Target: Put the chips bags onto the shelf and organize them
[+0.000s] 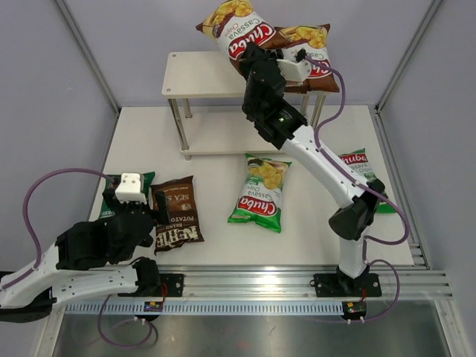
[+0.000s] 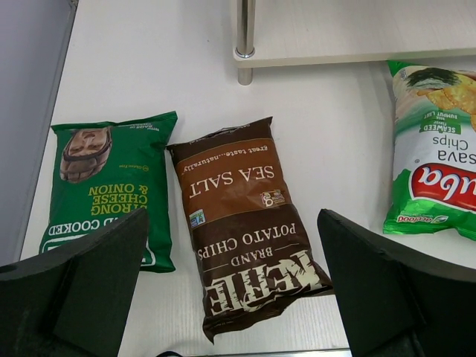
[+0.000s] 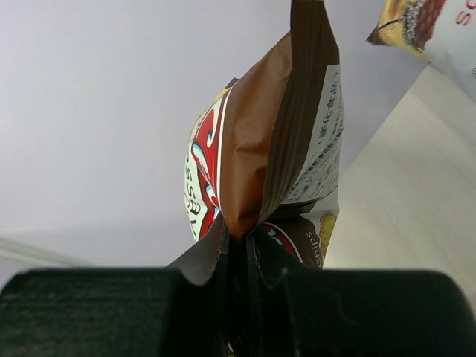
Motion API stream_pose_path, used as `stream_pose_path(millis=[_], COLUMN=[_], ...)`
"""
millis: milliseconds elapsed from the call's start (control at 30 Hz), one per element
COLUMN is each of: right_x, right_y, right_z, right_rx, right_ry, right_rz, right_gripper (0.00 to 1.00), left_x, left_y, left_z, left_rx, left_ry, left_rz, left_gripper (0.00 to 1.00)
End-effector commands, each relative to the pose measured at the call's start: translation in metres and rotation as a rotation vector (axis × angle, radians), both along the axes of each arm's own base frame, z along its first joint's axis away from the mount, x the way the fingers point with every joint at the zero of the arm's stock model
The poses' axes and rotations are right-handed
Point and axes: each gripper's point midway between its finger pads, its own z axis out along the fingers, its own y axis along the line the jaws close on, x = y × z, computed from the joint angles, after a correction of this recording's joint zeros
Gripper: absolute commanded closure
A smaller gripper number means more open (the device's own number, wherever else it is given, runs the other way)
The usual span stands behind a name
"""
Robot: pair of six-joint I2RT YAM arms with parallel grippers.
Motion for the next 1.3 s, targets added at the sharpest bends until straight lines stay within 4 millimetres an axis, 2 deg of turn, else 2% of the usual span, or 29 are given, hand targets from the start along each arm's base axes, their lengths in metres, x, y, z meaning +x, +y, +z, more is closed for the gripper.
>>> stream_pose_path(millis=[0,67,100,133,167,233,300,333,400,600,767,833,933,1133,1167,1200,1233,1267], right_x=[0.007,0.01,0.02,0.017,0.023,0.021,0.02,0.016,0.014,-0.003,-0.011,-0.013,-0.018,-0.03,-0.034,-0.034,-0.036,-0.041], right_y=[-0.038,-0.043,-0.035,-0.041,-0.034,-0.036,-0.028,-0.031,-0.027,-0.016,-0.006,-0.001,0.0,-0.015,-0.022,-0.022,-0.023,-0.03], right_z=[0.022,0.022,0.008,0.012,0.0,-0.001,-0.014,-0.014,-0.022,-0.02,-0.024,-0.028,-0.026,-0.017,-0.009,-0.011,-0.009,0.0], right_rx=[0.27,0.303,0.285,0.316,0.286,0.318,0.271,0.315,0.26,0.263,0.263,0.258,0.253,0.233,0.24,0.22,0.216,0.225], right_ry=[-0.086,-0.102,-0.086,-0.091,-0.071,-0.085,-0.062,-0.074,-0.046,-0.052,-0.05,-0.042,-0.041,-0.04,-0.048,-0.049,-0.055,-0.068], right_rz=[-0.236,-0.292,-0.309,-0.345,-0.364,-0.404,-0.428,-0.448,-0.465,-0.443,-0.41,-0.402,-0.393,-0.392,-0.39,-0.383,-0.376,-0.37], right_gripper=[1.0,1.0,1.0,1.0,1.0,1.0,1.0,1.0,0.93,0.76,0.75,0.7,0.69,0.57,0.54,0.47,0.45,0.45], left_x=[0.001,0.001,0.0,-0.001,-0.001,-0.001,-0.002,-0.002,-0.002,-0.001,-0.004,-0.005,-0.006,-0.008,-0.007,-0.007,-0.007,-0.007], left_y=[0.007,0.008,0.01,0.01,0.011,0.013,0.013,0.013,0.011,0.009,0.015,0.018,0.023,0.026,0.025,0.024,0.024,0.023], left_z=[0.008,0.008,0.009,0.01,0.01,0.011,0.011,0.012,0.011,0.011,0.013,0.013,0.016,0.017,0.017,0.017,0.016,0.016], left_rx=[-0.059,-0.077,-0.088,-0.097,-0.101,-0.117,-0.121,-0.124,-0.117,-0.109,-0.144,-0.16,-0.195,-0.222,-0.217,-0.213,-0.206,-0.2], left_ry=[-0.039,-0.046,-0.049,-0.052,-0.054,-0.061,-0.061,-0.062,-0.059,-0.054,-0.065,-0.07,-0.083,-0.095,-0.094,-0.092,-0.089,-0.087], left_rz=[0.033,0.029,0.024,0.023,0.023,0.023,0.019,0.018,0.009,0.006,0.012,0.014,0.017,0.012,0.012,0.012,0.012,0.01], left_gripper=[0.01,0.01,0.01,0.01,0.01,0.01,0.01,0.01,0.01,0.01,0.01,0.01,0.01,0.01,0.01,0.01,0.01,0.01])
